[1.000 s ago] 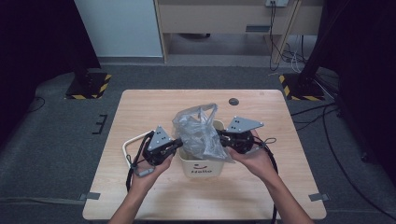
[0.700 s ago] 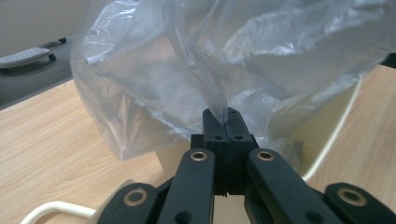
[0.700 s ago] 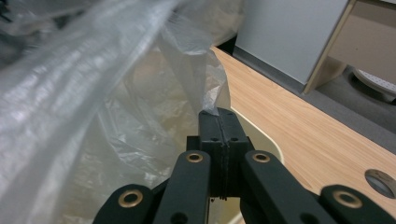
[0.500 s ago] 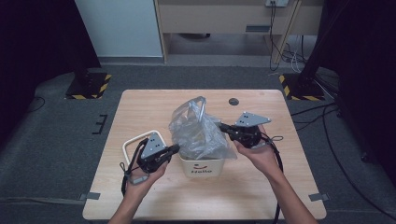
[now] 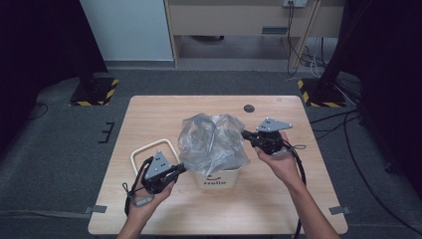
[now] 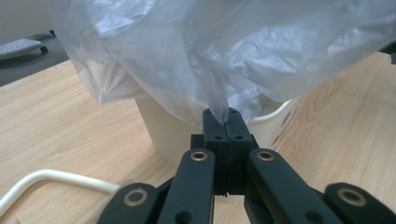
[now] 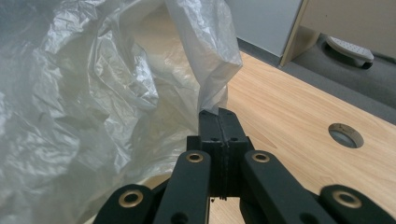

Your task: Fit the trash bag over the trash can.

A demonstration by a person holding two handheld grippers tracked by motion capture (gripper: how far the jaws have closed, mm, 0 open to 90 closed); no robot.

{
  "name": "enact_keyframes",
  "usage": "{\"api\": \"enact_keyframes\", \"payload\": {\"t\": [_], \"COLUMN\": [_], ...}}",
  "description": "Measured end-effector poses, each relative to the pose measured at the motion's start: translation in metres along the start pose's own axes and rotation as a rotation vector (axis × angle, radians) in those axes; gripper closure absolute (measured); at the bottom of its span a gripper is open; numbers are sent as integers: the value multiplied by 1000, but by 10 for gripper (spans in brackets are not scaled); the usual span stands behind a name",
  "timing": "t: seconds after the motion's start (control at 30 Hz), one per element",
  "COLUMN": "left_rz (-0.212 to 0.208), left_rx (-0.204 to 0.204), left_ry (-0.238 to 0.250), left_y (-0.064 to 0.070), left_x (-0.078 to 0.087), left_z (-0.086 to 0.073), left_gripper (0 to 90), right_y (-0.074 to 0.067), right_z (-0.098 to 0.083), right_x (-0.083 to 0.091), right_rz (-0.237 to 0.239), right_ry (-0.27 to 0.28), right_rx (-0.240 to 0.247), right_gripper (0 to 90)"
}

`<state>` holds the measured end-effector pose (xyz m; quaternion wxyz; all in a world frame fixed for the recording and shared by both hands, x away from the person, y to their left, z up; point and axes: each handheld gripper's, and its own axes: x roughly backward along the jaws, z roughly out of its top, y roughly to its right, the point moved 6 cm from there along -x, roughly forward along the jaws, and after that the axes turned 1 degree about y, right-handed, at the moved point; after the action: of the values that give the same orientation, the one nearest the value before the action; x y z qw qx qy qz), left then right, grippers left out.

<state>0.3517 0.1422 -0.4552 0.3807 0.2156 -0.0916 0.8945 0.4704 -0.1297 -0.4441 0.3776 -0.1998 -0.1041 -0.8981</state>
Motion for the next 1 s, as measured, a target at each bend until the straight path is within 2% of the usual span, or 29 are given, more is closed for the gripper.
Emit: {"api": "enact_keyframes", "payload": {"t": [0.37, 0.53, 0.7, 0.87, 1.0], "left_rz": [-10, -8, -4, -1, 15], "left_rx": [8, 3, 8, 14, 2], "left_ry": [-40, -47, -56, -56, -54], "left_y": [3, 5, 4, 5, 6], "left_x": [-5, -11, -14, -16, -15], "left_z": [-19, -22, -26, -30, -30], "left_gripper": [900, 900, 900, 900, 900], "right_y": [4, 4, 4, 4, 5], "right_z": [-10, -15, -19, -22, -21], "right_x": [-6, -10, -13, -16, -14], "right_rz": [-11, -9, -7, -1, -10], "right_ry": [-40, -61, -85, -89, -87], "right_rx": [0, -10, 5, 3, -1], "right_gripper": [900, 900, 900, 900, 900]}}
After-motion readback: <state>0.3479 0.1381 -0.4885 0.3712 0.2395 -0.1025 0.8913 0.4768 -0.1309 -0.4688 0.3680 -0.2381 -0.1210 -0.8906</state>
